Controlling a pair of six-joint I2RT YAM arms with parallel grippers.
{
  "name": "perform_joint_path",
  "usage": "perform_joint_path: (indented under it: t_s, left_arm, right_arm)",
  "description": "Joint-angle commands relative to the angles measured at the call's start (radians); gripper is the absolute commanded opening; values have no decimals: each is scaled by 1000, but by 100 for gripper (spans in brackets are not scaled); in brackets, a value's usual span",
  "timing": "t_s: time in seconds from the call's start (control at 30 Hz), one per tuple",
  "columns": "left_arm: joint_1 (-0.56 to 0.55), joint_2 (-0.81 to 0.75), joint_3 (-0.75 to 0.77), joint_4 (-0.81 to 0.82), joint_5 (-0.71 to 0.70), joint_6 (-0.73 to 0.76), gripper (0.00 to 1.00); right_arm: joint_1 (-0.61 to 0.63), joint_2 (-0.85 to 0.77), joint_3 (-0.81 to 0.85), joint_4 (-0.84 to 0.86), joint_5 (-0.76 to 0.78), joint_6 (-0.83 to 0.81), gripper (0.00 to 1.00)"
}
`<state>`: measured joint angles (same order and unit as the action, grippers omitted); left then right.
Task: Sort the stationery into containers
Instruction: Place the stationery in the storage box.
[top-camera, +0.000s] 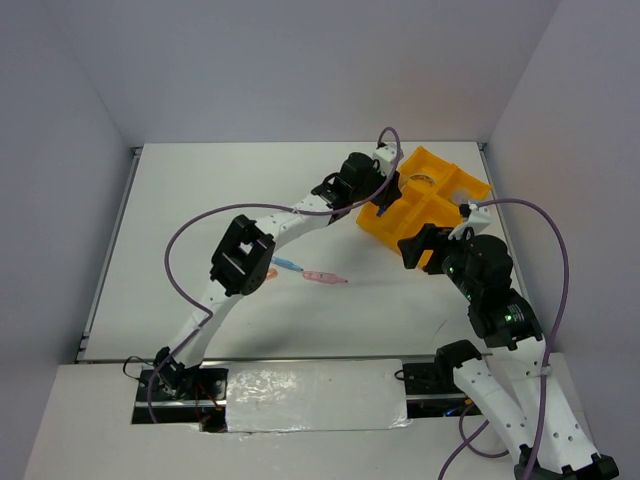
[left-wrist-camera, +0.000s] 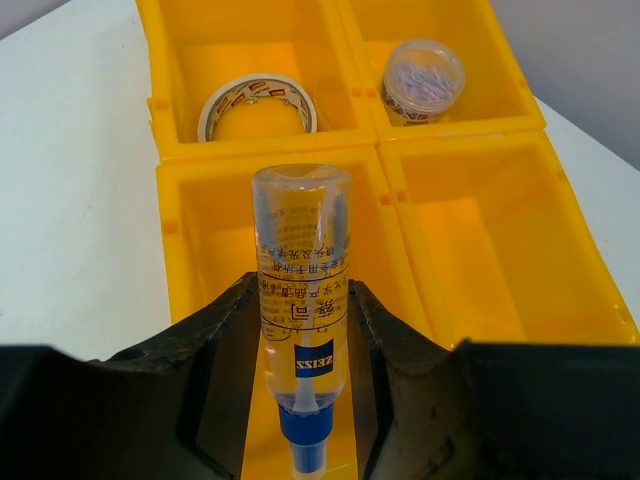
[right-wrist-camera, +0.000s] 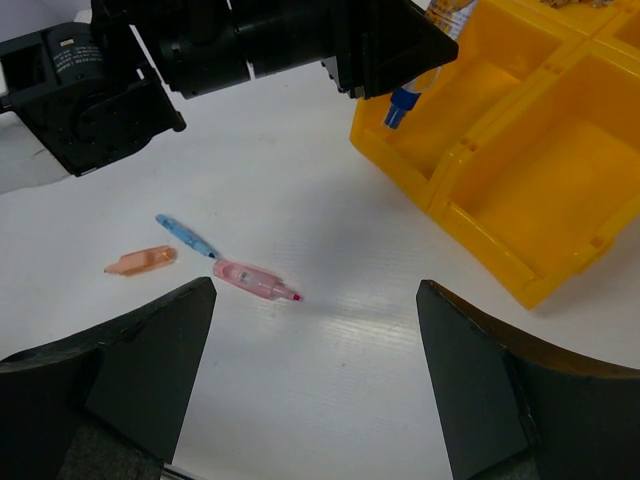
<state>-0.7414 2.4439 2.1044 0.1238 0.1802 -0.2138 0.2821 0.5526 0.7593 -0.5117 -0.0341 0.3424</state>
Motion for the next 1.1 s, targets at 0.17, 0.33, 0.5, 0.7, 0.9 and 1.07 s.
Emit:
perform_joint_path:
  t_s: [0.17,0.33,0.5,0.7,0.9,1.07]
  left_arm:
    - [-10,52,63,99,-33,-21,53]
    - [-10,50,78,93,-56,-56,94]
    - [-12,-87,-1,151,-67,-87,99]
    - [-13,-348,-93,105,-160,-108,100]
    - [-12,-636,-205,-357,-511,-227,99]
    - [14,-900,-566,-544,-613,-357,99]
  right_arm:
    - [3,-2,40,2,-21,-19,89]
    - [5,4,43,1,-26,-20,89]
    - [3,0,54,-7,-18,-20,89]
    - [5,4,60,-4,-52,-13,89]
    - [3,82,8,51,-235,-39,99]
    - [105,272,-6,94,-204,-8,99]
